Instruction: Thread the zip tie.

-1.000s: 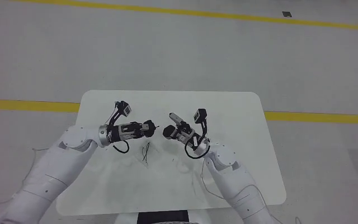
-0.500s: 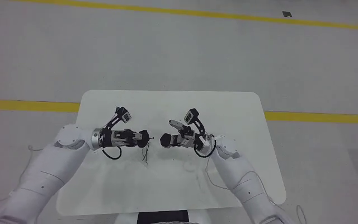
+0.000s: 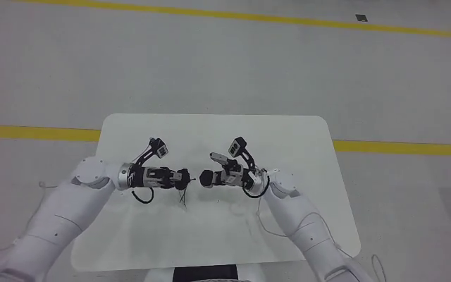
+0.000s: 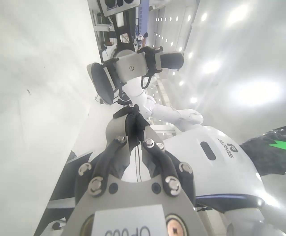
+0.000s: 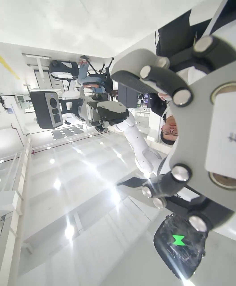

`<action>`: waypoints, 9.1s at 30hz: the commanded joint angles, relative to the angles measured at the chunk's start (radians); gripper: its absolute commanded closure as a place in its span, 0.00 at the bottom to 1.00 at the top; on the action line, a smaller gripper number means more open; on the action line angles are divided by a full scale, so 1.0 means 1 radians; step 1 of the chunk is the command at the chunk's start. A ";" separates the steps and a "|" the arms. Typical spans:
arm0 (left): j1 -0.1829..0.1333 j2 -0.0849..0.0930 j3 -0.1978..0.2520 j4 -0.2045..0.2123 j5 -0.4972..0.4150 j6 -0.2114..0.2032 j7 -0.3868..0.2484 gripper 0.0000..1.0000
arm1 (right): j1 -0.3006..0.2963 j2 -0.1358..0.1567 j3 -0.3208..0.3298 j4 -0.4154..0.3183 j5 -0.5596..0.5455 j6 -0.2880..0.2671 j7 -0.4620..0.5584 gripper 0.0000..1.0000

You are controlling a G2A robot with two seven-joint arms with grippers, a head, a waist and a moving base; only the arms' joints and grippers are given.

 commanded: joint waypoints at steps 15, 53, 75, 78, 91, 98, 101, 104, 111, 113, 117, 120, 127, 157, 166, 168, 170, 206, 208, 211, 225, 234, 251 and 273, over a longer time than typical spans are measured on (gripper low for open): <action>-0.002 0.001 0.004 0.011 -0.016 -0.007 -0.001 1.00 | -0.030 0.003 -0.003 -0.046 -0.052 -0.038 -0.095 0.12; -0.002 0.001 0.004 0.011 -0.016 -0.007 -0.001 1.00 | -0.022 0.003 -0.057 -0.018 -0.068 -0.061 -0.064 0.85; -0.002 0.001 0.004 0.011 -0.016 -0.007 -0.001 1.00 | -0.023 0.008 -0.061 -0.024 -0.061 -0.079 -0.042 0.94; -0.002 0.001 0.004 0.011 -0.016 -0.007 -0.001 1.00 | -0.022 0.008 -0.063 -0.025 -0.063 -0.079 -0.040 0.98; -0.002 0.001 0.004 0.011 -0.016 -0.007 -0.001 0.00 | -0.026 0.011 -0.060 -0.028 -0.061 -0.087 -0.059 1.00; -0.002 0.001 0.004 0.011 -0.016 -0.007 -0.001 0.00 | -0.034 0.013 -0.049 -0.030 -0.041 -0.099 -0.080 1.00; -0.002 0.001 0.004 0.011 -0.016 -0.007 -0.001 0.00 | -0.037 0.013 -0.046 -0.032 -0.047 -0.105 -0.099 1.00; 0.009 0.001 0.006 -0.010 -0.011 0.003 0.041 0.00 | -0.042 0.013 -0.042 -0.034 -0.041 -0.109 -0.118 1.00; 0.015 0.007 0.004 -0.025 -0.011 0.012 0.033 0.00 | -0.054 0.014 -0.035 -0.044 -0.052 -0.106 -0.176 1.00; 0.015 0.007 0.004 -0.025 -0.011 0.012 0.033 0.00 | -0.054 0.014 -0.034 -0.044 -0.054 -0.107 -0.180 1.00; 0.015 0.007 0.004 -0.025 -0.011 0.012 0.033 0.00 | -0.054 0.014 -0.034 -0.044 -0.054 -0.107 -0.180 1.00; 0.024 0.006 0.009 -0.046 -0.005 0.021 0.073 0.00 | -0.068 0.014 -0.034 -0.067 -0.066 -0.103 -0.221 1.00; 0.029 0.011 0.011 -0.056 -0.003 0.029 0.069 0.00 | -0.080 0.016 -0.028 -0.084 -0.061 -0.105 -0.230 1.00; 0.012 0.016 0.034 -0.041 0.007 0.047 0.098 1.00 | -0.079 0.034 -0.021 -0.121 -0.176 -0.068 -0.197 1.00; 0.011 0.018 0.039 -0.041 0.003 0.045 0.102 1.00 | -0.078 0.036 -0.025 -0.123 -0.173 -0.067 -0.194 1.00; 0.012 0.019 0.039 -0.041 0.001 0.044 0.102 1.00 | -0.077 0.036 -0.028 -0.122 -0.172 -0.066 -0.194 1.00; 0.012 0.019 0.040 -0.041 0.000 0.043 0.102 1.00 | -0.076 0.036 -0.030 -0.121 -0.172 -0.067 -0.194 1.00; 0.019 0.031 0.033 -0.048 -0.012 0.033 0.120 0.81 | -0.071 0.044 -0.034 -0.111 -0.172 -0.060 -0.194 1.00; 0.020 0.032 0.033 -0.050 -0.012 0.034 0.121 0.81 | -0.072 0.045 -0.033 -0.112 -0.171 -0.059 -0.195 1.00; 0.021 0.032 0.035 -0.052 -0.012 0.037 0.122 0.82 | -0.073 0.045 -0.033 -0.115 -0.171 -0.059 -0.194 1.00; 0.013 0.031 0.047 -0.043 -0.014 0.039 0.122 0.84 | -0.063 0.043 -0.058 -0.117 -0.175 -0.065 -0.175 1.00; 0.011 0.033 0.048 -0.041 -0.014 0.039 0.125 0.86 | -0.064 0.046 -0.060 -0.122 -0.181 -0.068 -0.161 1.00; 0.004 0.034 0.059 -0.032 -0.015 0.041 0.121 0.90 | -0.056 0.046 -0.073 -0.115 -0.173 -0.070 -0.157 1.00; -0.003 0.033 0.073 -0.025 -0.021 0.038 0.119 1.00 | -0.053 0.048 -0.076 -0.107 -0.162 -0.072 -0.159 1.00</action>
